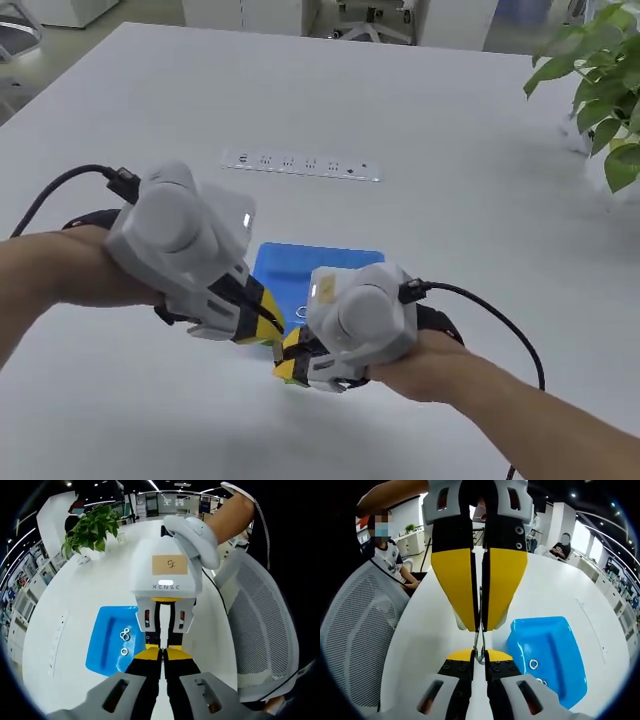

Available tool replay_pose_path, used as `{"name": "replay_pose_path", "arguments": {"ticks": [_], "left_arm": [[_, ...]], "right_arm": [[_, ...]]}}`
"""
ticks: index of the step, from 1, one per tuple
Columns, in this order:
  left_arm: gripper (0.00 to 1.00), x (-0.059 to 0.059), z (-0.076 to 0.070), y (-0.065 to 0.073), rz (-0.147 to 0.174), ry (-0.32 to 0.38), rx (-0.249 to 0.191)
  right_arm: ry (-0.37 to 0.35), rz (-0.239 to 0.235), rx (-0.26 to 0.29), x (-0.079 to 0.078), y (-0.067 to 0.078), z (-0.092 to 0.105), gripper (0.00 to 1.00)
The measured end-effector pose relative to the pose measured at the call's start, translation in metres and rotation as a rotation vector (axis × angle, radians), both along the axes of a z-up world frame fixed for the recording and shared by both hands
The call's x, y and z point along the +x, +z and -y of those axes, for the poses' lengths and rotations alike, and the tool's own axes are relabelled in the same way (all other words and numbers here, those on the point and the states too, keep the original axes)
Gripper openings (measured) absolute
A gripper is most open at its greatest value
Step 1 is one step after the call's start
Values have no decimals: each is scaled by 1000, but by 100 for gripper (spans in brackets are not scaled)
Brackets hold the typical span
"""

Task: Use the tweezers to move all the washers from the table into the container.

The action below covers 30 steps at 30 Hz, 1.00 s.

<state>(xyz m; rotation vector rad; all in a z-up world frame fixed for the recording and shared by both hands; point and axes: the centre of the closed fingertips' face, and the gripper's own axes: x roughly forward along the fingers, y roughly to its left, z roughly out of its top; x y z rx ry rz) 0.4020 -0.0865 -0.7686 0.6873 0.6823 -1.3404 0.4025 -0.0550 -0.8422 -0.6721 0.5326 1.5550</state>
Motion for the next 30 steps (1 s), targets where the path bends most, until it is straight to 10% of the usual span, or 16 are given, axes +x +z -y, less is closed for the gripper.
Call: {"name": "replay_pose_path", "arguments": {"ticks": [30], "left_arm": [[5,33,9,49,84,-18,-16]], "right_arm": [[-21,72,32,39,50,6,10]]}}
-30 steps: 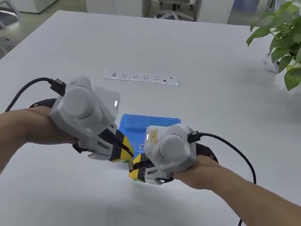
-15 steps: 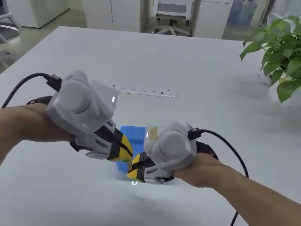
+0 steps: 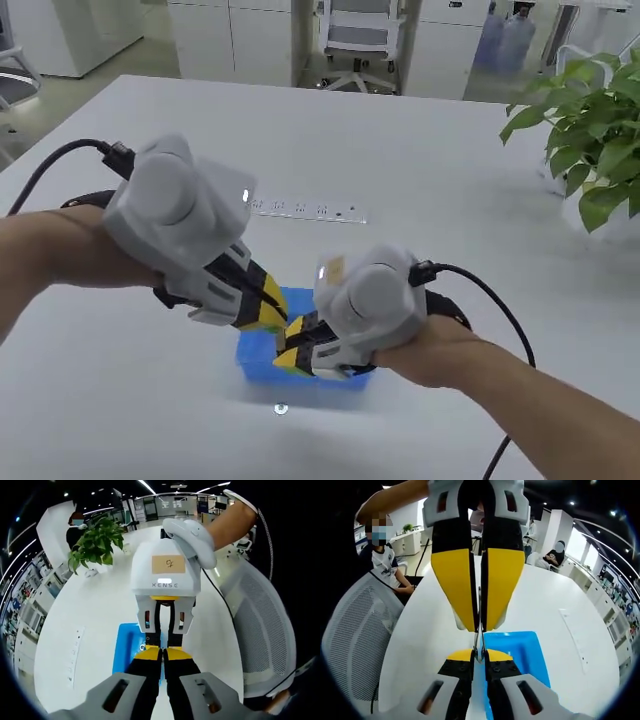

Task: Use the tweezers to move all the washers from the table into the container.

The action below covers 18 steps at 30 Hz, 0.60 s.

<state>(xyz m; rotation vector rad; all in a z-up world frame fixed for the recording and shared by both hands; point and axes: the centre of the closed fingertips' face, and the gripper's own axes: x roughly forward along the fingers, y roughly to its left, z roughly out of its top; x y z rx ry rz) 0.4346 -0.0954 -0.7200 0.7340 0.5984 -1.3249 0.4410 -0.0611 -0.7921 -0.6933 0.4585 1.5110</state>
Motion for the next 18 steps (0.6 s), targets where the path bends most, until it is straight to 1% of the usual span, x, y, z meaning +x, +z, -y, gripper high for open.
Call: {"name": "replay_pose_path", "arguments": {"ticks": [10,18], "left_arm": [[5,19,-2,-3,7,-1,7],[5,33,-8,-11,1,5,15]], "right_arm": [[-13,3,9,18,-2,-3,10],[-16,-6,16,33,-11,-10,10]]}}
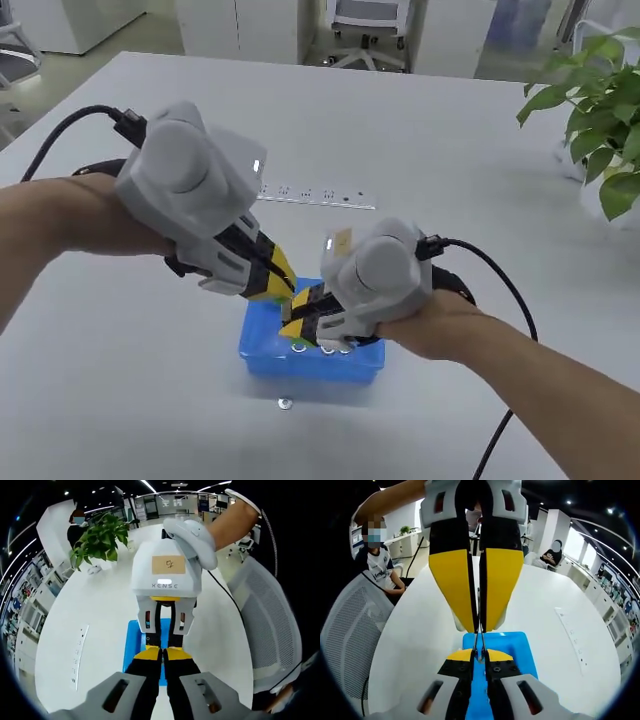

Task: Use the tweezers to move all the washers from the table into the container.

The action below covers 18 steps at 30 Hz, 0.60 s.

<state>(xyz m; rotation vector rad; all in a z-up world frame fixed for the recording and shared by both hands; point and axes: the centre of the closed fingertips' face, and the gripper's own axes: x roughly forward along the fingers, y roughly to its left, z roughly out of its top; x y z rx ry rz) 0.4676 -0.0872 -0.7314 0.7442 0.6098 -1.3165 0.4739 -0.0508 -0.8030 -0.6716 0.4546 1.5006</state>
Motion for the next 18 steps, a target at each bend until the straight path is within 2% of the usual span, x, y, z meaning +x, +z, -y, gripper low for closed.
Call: {"name": "replay_pose_path", "arguments": {"ticks": [11,18], "left_arm": [[5,17,-7,-20,-24,18,10],[5,23,-7,-34,-42,25,3]], "right_arm": [[-3,-28,-8,15,-20,-7,10],[-5,-50,-18,19,-34,-6,10]]}}
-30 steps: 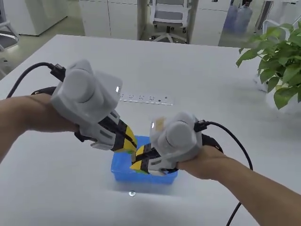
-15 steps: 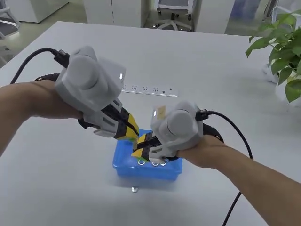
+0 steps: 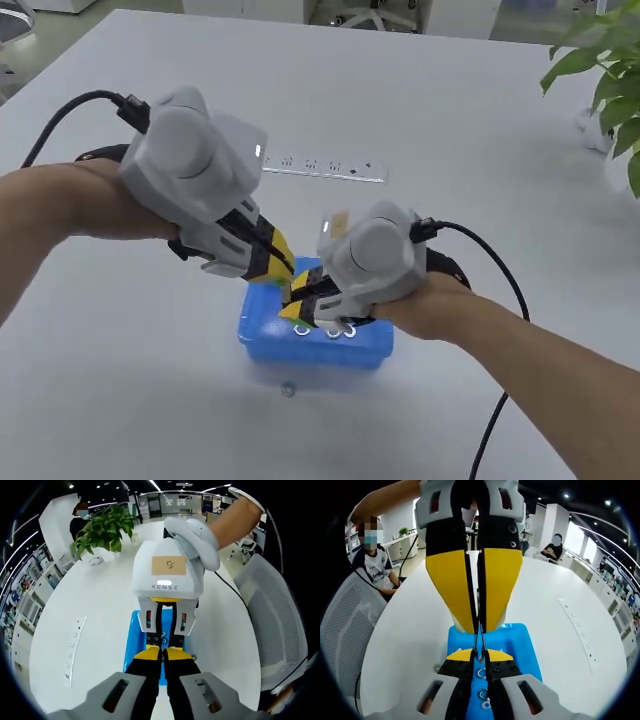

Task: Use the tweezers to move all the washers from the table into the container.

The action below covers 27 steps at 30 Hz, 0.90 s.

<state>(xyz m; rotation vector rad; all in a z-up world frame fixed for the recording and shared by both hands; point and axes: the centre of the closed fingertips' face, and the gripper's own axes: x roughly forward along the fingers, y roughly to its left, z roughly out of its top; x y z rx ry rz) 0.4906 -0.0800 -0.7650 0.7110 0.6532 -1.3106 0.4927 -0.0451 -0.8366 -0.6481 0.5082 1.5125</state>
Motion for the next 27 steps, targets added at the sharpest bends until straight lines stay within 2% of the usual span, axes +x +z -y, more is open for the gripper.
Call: {"name": "replay_pose_path", "arguments": {"ticks": [13,21,27], "left_arm": [[5,3,-2,-19,-27,2,8],[5,2,-3,-24,-33,1,17],[5,2,-3,-23,-29,3,16]], "right_arm": [[6,-43,-17,1,-20,-2,10],[14,-46,-33,-1,-26,-1,11],[14,-42,-33,-1,-25,-1,11]]}}
